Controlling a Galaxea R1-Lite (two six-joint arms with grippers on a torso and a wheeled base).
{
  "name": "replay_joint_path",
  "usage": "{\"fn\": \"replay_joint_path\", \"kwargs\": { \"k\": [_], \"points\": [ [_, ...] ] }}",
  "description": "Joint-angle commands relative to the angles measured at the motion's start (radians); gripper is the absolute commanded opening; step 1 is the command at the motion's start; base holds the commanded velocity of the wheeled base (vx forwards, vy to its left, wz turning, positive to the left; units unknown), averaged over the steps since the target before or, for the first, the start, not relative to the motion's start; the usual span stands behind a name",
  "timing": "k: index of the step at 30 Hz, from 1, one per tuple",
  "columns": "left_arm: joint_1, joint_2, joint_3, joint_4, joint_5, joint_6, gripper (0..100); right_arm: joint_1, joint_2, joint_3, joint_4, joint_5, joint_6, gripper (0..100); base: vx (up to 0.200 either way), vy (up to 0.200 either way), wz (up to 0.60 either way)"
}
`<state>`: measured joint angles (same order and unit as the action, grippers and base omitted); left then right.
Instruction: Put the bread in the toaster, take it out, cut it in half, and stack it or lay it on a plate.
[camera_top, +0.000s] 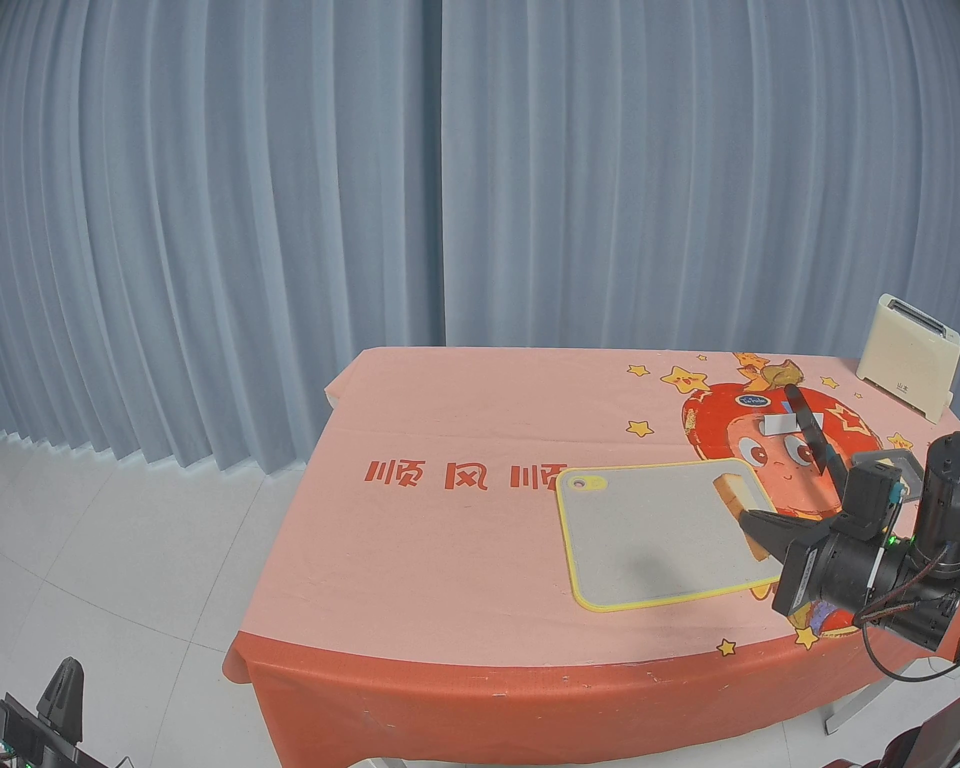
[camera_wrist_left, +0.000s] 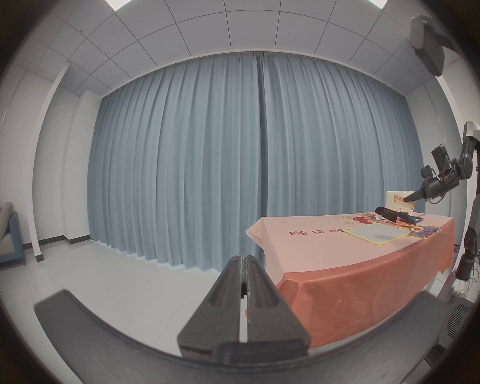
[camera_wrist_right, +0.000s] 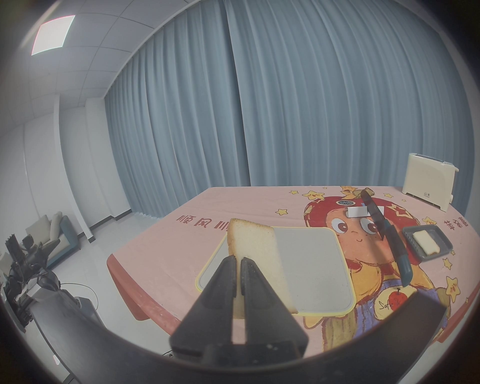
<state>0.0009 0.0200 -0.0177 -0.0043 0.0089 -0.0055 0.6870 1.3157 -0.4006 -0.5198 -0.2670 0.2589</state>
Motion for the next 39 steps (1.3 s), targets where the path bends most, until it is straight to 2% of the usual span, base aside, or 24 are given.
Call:
{"fn": "replay_joint_path", "kwargs": {
  "k": [1, 27, 36, 39],
  "points": [
    [0.001, 0.001, 0.018, 0.000, 0.000, -0.001, 0, 0.002, -0.003, 0.000, 0.000, 0.000, 0.000, 0, 0.000, -0.200, 0.00],
    [0.001, 0.001, 0.018, 0.000, 0.000, -0.001, 0, -0.003, 0.000, 0.006, 0.003, -0.001, 0.000, 0, 0.000, -0.200, 0.00],
    [0.001, 0.001, 0.018, 0.000, -0.001, -0.001, 0, -0.030, 0.002, 0.014, 0.015, -0.006, -0.003, 0, 0.000, -0.200, 0.00],
    [0.001, 0.001, 0.018, 0.000, -0.001, -0.001, 0, -0.044, 0.008, 0.014, 0.014, -0.008, -0.003, 0, 0.000, 0.000, 0.00]
  ]
}}
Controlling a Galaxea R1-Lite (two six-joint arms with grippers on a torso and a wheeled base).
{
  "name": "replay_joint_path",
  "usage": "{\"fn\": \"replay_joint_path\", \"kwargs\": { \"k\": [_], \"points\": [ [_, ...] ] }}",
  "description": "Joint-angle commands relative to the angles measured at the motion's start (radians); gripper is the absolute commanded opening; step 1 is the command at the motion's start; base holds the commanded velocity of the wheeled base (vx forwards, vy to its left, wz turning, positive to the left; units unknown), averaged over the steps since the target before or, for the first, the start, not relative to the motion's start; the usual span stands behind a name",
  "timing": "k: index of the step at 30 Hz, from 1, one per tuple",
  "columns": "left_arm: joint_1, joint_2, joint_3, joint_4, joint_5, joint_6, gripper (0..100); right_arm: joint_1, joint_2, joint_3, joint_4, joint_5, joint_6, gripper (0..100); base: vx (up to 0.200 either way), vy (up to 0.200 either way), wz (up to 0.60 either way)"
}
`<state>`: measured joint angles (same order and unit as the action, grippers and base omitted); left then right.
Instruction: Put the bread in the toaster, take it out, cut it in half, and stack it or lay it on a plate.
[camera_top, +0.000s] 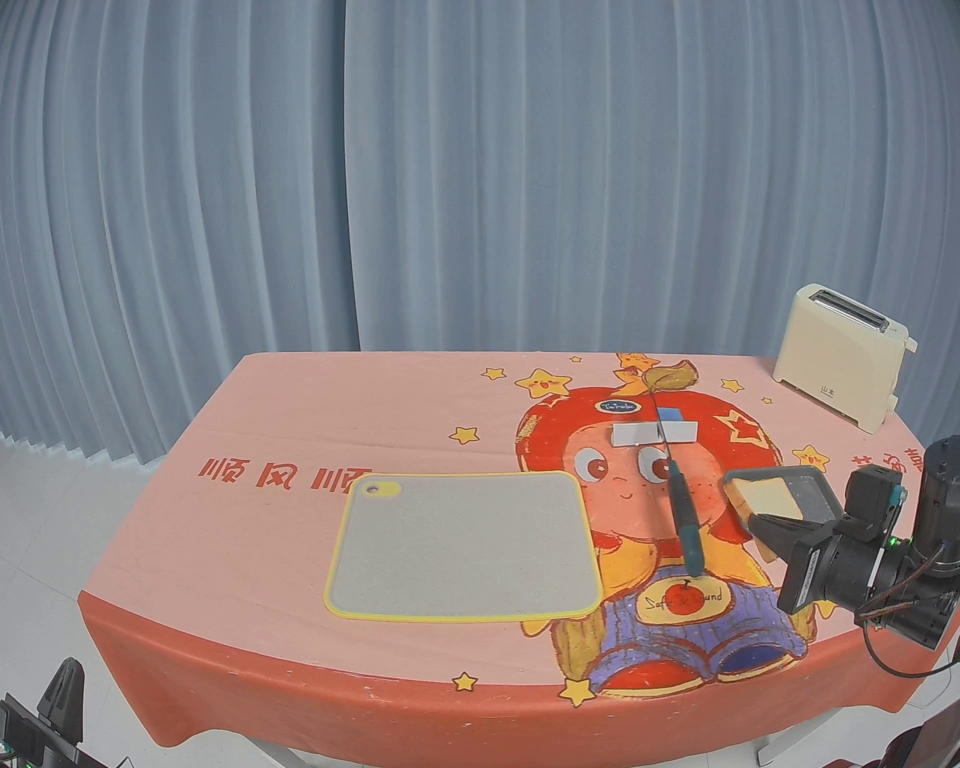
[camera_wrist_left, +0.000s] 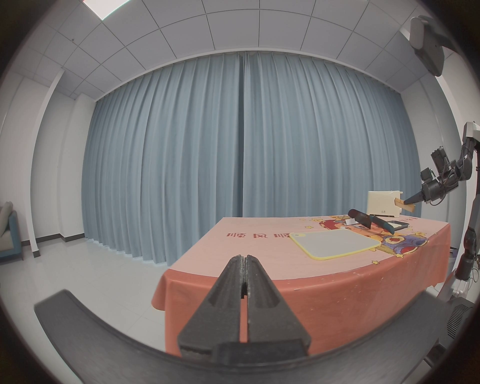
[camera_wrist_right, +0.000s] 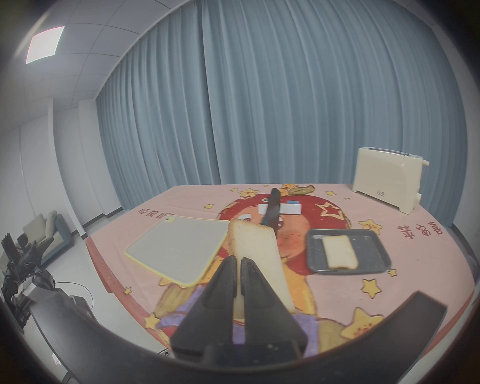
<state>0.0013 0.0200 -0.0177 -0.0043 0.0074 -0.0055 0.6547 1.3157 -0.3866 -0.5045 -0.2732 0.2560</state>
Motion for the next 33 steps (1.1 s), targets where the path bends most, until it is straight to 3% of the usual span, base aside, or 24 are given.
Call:
{"fn": "replay_joint_path", "kwargs": {
  "k": [1, 14, 17, 33],
  "points": [
    [0.000, 0.001, 0.018, 0.000, 0.000, -0.001, 0, -0.013, 0.011, 0.000, -0.002, -0.003, -0.001, 0, 0.000, 0.000, 0.00],
    [0.002, 0.001, 0.018, 0.000, -0.001, -0.001, 0, -0.070, 0.060, -0.021, -0.003, -0.046, 0.000, 0, 0.000, 0.000, 0.00],
    [0.002, 0.001, 0.018, 0.000, -0.003, -0.002, 0, -0.116, 0.112, -0.026, -0.019, -0.064, 0.002, 0, 0.000, 0.000, 0.00],
    [0.002, 0.001, 0.018, 0.000, -0.003, -0.001, 0, -0.190, 0.220, -0.054, -0.019, -0.061, 0.002, 0, 0.000, 0.000, 0.00]
  ]
}}
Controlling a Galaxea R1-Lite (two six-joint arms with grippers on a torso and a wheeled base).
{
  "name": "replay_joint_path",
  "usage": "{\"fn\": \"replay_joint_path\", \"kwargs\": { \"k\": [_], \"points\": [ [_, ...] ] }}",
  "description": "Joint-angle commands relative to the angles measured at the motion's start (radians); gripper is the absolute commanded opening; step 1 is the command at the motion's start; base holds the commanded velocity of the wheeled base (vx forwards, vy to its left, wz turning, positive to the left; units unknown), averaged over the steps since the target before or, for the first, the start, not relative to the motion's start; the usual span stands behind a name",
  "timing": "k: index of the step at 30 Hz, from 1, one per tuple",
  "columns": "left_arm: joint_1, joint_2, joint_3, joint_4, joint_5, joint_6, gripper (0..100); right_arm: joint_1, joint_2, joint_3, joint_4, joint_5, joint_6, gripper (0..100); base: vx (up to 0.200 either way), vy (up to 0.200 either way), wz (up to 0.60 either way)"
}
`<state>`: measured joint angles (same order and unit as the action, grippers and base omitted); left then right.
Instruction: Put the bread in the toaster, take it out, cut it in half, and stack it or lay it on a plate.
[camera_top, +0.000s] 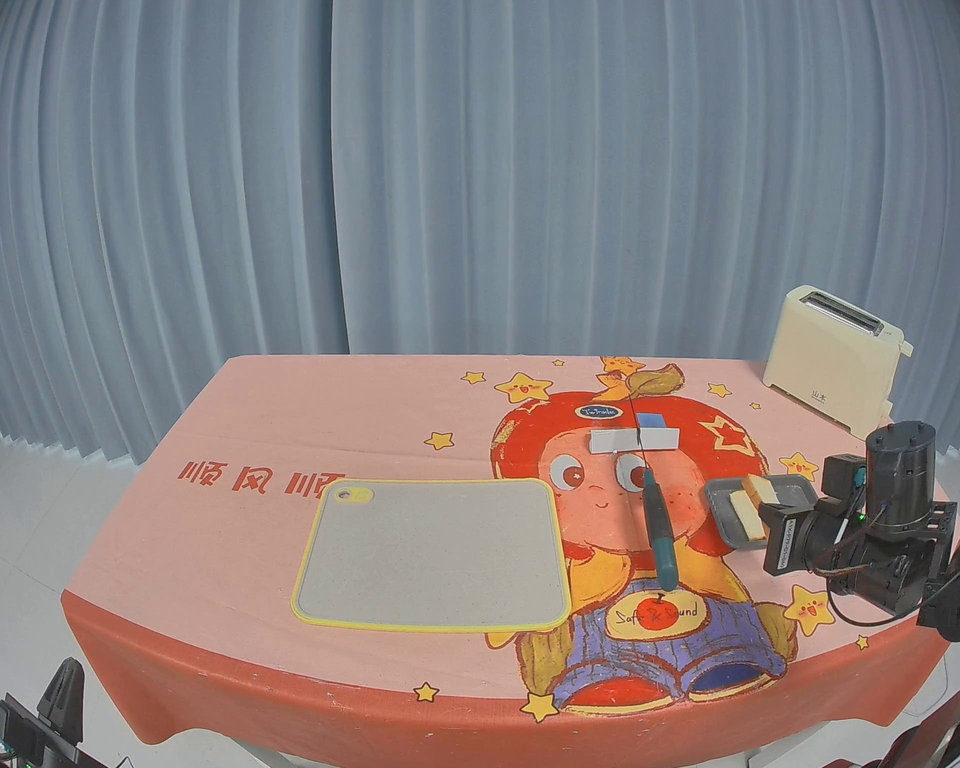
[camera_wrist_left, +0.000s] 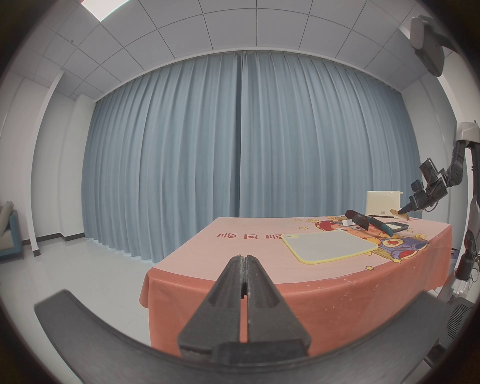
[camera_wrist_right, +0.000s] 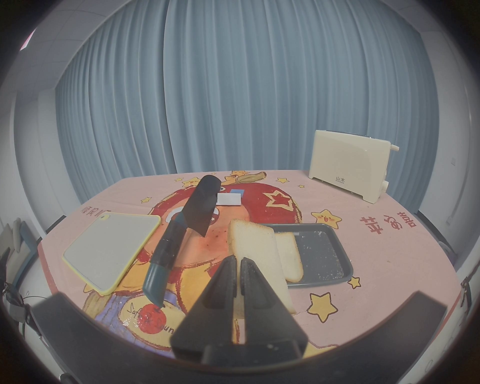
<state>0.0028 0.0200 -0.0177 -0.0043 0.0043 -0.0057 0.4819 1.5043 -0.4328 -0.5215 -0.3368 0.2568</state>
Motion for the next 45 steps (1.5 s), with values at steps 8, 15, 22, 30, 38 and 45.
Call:
{"fn": "replay_joint_path", "kwargs": {
  "k": [8, 15, 22, 30, 38, 45],
  "points": [
    [0.000, 0.001, 0.018, 0.000, 0.000, 0.000, 0, -0.037, 0.071, -0.029, -0.002, 0.001, -0.001, 0, 0.000, 0.000, 0.00],
    [0.000, 0.001, 0.018, 0.000, 0.000, 0.001, 0, -0.052, 0.114, -0.050, -0.002, -0.001, -0.001, 0, 0.000, 0.000, 0.00],
    [0.000, 0.001, 0.018, 0.000, 0.000, 0.001, 0, -0.089, 0.140, -0.075, -0.002, 0.005, -0.002, 0, 0.000, 0.000, 0.00],
    [0.000, 0.001, 0.018, 0.000, 0.000, 0.001, 0, -0.101, 0.166, -0.092, -0.002, 0.004, -0.002, 0, 0.000, 0.000, 0.00],
    [-0.001, 0.001, 0.018, 0.000, -0.001, 0.001, 0, -0.101, 0.197, -0.107, -0.002, 0.004, -0.002, 0, 0.000, 0.000, 0.00],
    [-0.001, 0.001, 0.018, 0.000, -0.001, 0.001, 0, -0.121, 0.209, -0.115, -0.002, 0.007, -0.002, 0, 0.000, 0.000, 0.00]
  ]
}}
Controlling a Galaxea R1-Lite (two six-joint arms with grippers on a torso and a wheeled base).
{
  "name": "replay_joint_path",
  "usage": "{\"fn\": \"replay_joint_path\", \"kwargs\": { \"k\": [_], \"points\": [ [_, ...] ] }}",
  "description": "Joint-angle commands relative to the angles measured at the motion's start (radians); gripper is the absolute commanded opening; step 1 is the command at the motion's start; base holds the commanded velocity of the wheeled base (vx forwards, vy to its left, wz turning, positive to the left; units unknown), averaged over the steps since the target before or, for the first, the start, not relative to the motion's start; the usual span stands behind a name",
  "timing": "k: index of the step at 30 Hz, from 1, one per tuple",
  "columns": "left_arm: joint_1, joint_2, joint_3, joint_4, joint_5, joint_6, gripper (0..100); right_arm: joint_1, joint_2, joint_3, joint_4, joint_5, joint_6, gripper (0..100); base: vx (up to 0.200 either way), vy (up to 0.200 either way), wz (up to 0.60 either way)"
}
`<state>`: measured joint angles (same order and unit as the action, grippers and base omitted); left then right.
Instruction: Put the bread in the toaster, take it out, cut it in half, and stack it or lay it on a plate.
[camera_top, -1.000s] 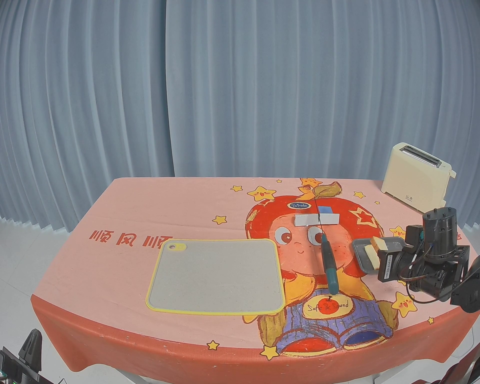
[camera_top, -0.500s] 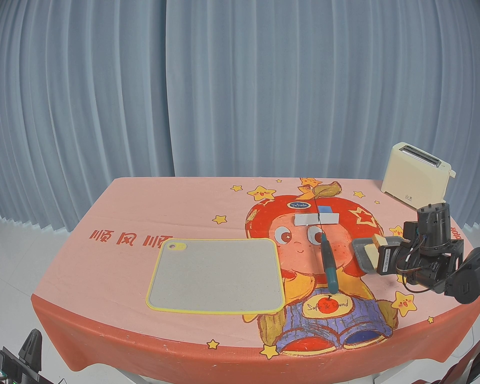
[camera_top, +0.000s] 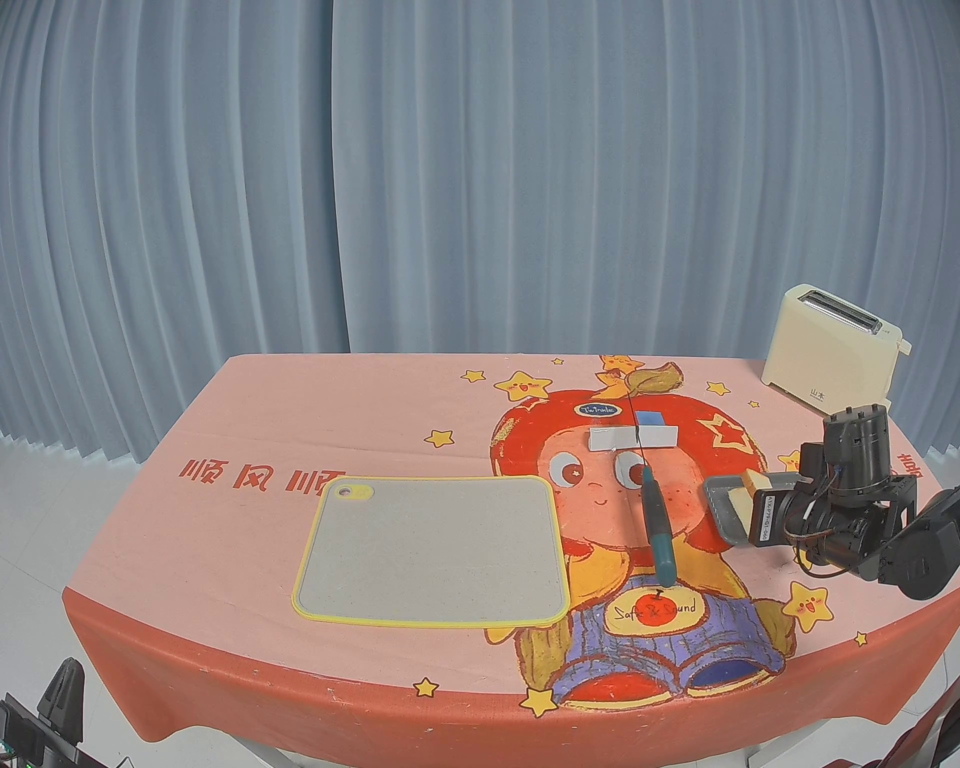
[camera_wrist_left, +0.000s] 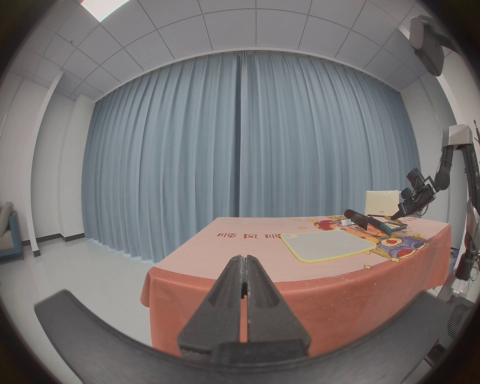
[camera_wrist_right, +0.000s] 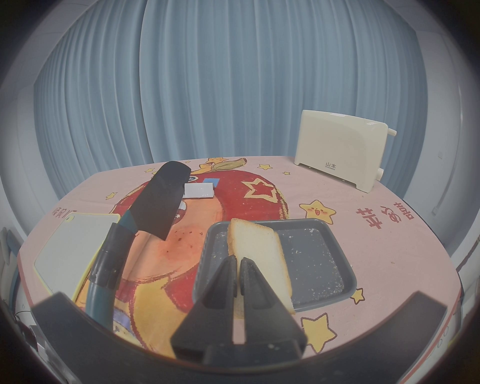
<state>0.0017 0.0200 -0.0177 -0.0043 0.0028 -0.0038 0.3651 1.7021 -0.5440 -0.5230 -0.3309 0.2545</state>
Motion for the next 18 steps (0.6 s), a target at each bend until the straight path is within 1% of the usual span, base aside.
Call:
{"fn": "replay_joint_path", "kwargs": {
  "k": [1, 10, 11, 13, 18],
  "points": [
    [0.000, 0.001, 0.018, 0.000, 0.000, -0.001, 0, -0.005, 0.016, -0.005, -0.002, 0.001, 0.000, 0, 0.000, 0.000, 0.00],
    [0.001, 0.001, 0.018, 0.000, 0.000, -0.001, 0, -0.005, 0.022, -0.007, -0.002, 0.000, 0.002, 0, 0.000, 0.000, 0.00],
    [0.001, 0.001, 0.018, 0.000, 0.000, -0.001, 0, -0.006, 0.022, -0.007, -0.002, 0.001, 0.002, 100, 0.000, 0.000, 0.00],
    [0.001, 0.001, 0.018, 0.000, 0.002, -0.001, 0, -0.005, 0.024, -0.016, -0.002, 0.004, 0.009, 100, 0.000, 0.000, 0.00],
    [0.000, 0.001, 0.018, 0.000, 0.000, -0.001, 0, -0.005, 0.025, -0.019, 0.000, 0.004, 0.009, 100, 0.000, 0.000, 0.00]
  ]
}}
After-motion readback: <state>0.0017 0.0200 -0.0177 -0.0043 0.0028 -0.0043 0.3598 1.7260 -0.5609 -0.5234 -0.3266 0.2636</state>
